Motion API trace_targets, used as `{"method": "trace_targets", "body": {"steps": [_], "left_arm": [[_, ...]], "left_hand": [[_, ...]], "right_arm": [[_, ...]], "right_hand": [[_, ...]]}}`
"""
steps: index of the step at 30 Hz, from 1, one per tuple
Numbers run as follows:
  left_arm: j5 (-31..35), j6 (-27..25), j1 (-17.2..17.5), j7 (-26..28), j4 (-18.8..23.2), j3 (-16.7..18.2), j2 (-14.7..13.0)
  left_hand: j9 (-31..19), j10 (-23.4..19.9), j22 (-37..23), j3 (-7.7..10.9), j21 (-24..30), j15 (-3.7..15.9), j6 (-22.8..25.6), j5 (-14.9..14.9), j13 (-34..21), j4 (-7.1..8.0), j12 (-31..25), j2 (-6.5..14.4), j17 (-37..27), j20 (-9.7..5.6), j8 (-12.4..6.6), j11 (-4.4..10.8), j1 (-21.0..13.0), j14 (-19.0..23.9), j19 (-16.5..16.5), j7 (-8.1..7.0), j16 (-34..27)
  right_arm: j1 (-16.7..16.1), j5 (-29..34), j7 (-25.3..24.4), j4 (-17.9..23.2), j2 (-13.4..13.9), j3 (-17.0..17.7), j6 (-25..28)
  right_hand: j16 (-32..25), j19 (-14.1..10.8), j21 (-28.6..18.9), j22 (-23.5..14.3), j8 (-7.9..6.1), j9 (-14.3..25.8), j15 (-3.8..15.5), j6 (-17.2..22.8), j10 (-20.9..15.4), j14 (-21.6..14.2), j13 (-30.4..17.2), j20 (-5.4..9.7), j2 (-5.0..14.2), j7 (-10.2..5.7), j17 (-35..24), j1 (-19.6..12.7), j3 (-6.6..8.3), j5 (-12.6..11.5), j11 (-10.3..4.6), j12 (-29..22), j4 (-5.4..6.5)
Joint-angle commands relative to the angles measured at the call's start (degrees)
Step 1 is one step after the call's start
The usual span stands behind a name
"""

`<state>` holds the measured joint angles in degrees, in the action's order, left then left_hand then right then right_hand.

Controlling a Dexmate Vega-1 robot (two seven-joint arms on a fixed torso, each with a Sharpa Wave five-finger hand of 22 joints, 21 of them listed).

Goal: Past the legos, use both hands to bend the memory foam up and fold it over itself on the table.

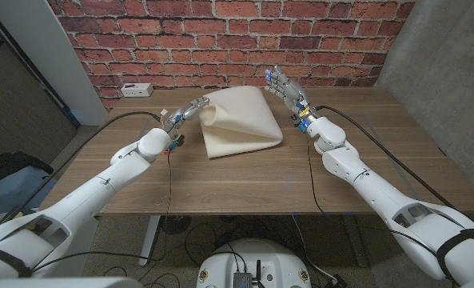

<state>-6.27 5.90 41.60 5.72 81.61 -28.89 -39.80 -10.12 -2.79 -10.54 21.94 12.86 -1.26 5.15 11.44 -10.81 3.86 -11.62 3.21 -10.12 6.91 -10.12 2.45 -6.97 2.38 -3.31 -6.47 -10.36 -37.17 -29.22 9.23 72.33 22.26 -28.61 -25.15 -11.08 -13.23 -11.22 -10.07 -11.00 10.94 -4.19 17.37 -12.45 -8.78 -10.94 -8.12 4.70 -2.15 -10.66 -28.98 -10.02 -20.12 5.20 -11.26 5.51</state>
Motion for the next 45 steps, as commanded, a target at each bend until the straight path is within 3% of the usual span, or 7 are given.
{"method": "trace_targets", "body": {"steps": [1, 17, 21, 29, 37, 40, 45], "left_arm": [[-6.92, 5.78, 2.15, -0.49, -1.34, 2.78, 0.78], [-10.71, 14.61, 7.68, -0.94, -0.22, 6.72, -1.4], [-11.41, 16.73, 9.38, -1.45, 0.18, 7.77, -2.31], [-12.9, 20.6, 11.54, -3.04, -0.47, 9.49, -3.36], [-14.11, 23.09, 11.98, -5.63, -1.94, 10.37, -4.17], [-14.62, 23.62, 12.1, -6.19, -2.34, 10.69, -4.25], [-14.7, 24.41, 11.98, -7.4, -3.11, 10.73, -4.56]], "left_hand": [[0.04, 1.48, -0.21, -0.11, -0.48, -0.04, -1.54, -0.2, -0.08, -0.43, 0.52, -0.69, -0.14, -0.31, 0.43, 0.03, -0.32, -1.44, 0.81, -0.87, 0.35], [0.14, 4.41, -0.22, -0.64, -1.01, 0.56, -3.89, -0.18, 0.08, -0.6, 1.05, -1.22, -0.11, -1.96, 0.33, 0.87, 0.21, -4.11, 2.05, -2.19, 0.5], [0.15, 4.42, -0.22, -0.68, -1.04, 0.7, -3.86, -0.16, 0.09, -0.63, 0.98, -1.25, -0.1, -1.98, 0.25, 0.85, 0.24, -4.13, 2.15, -2.24, 0.43], [0.16, 4.23, -0.21, -0.76, -1.03, 0.9, -3.65, -0.14, 0.13, -0.69, 0.8, -1.33, -0.07, -2.04, 0.06, 0.85, 0.29, -4.24, 2.12, -2.21, 0.35], [0.18, 4.12, -0.2, -0.8, -1.03, 1.16, -3.43, -0.12, 0.16, -0.76, 0.67, -1.35, -0.04, -2.06, -0.09, 0.78, 0.31, -4.3, 2.13, -2.24, 0.28], [0.18, 4.09, -0.2, -0.81, -1.06, 1.18, -3.34, -0.11, 0.16, -0.79, 0.63, -1.35, -0.04, -2.07, -0.14, 0.77, 0.31, -4.3, 2.21, -2.27, 0.25], [0.19, 3.95, -0.2, -0.83, -1.07, 1.38, -3.25, -0.09, 0.18, -0.84, 0.54, -1.35, -0.02, -2.15, -0.19, 0.67, 0.31, -4.41, 2.24, -2.31, 0.24]], "right_arm": [[-3.59, 1.79, -5.21, 5.87, 2.28, 1.16, 1.44], [-12.5, 8.21, -18.69, 20.27, 6.03, 3.28, 7.27], [-15.07, 10.02, -22.88, 24.03, 6.43, 3.86, 9.65], [-18.59, 12.82, -28.73, 29.45, 6.88, 4.76, 13.53], [-20.71, 13.91, -33.75, 31.58, 5.52, 5.83, 15.54], [-21.41, 15.17, -35.92, 32.19, 5.08, 6.12, 16.09], [-23.24, 17.32, -40.88, 33.56, 4.02, 7.14, 17.91]], "right_hand": [[0.1, -0.03, 0.05, -0.15, 0.18, 0.02, -0.22, -0.23, 0.04, 0.38, -0.14, -1.01, 0.03, -0.38, -0.03, -0.33, -0.22, 0.31, -0.32, 0.12, -0.12], [0.14, 0.64, 0.18, -0.17, 0.1, 0.01, 0.81, -0.43, 0.2, 0.77, -0.13, 0.81, -0.05, -0.79, -0.04, -0.1, -0.41, 0.94, -0.31, 0.11, -0.21], [0.63, 4.74, 1.17, -0.15, 0.19, -0.01, 0.88, -1.11, 1.34, 2.81, -0.11, -1.26, -0.03, -1.45, -0.04, 0.02, -0.51, 1.46, -0.88, 0.37, -0.37], [0.87, 6.81, 1.08, -0.12, 0.67, -0.04, 0.88, -3.15, 3.18, 5.07, -0.09, -1.22, -0.16, -2.68, -0.01, -0.01, -0.61, 1.79, -1.51, 0.73, -0.64], [0.95, 10.47, 1.23, -0.06, 0.54, -0.07, 0.32, -4.72, 5.62, 8.23, -0.06, -4.0, -0.25, -4.85, 0.01, 0.06, -0.73, 2.22, -1.99, 0.84, -0.97], [0.77, 12.51, 1.43, -0.05, 0.41, -0.1, 0.48, -4.97, 6.28, 9.11, -0.05, -4.0, -0.25, -5.96, 0.0, 0.22, -0.8, 2.42, -2.54, 0.74, -1.04], [0.5, 22.31, 2.03, -0.03, 0.05, -0.19, 1.64, -4.52, 7.3, 12.2, -0.02, -3.86, -0.1, -7.79, -0.02, 0.76, -0.95, 2.84, -3.92, 0.39, -1.16]]}}
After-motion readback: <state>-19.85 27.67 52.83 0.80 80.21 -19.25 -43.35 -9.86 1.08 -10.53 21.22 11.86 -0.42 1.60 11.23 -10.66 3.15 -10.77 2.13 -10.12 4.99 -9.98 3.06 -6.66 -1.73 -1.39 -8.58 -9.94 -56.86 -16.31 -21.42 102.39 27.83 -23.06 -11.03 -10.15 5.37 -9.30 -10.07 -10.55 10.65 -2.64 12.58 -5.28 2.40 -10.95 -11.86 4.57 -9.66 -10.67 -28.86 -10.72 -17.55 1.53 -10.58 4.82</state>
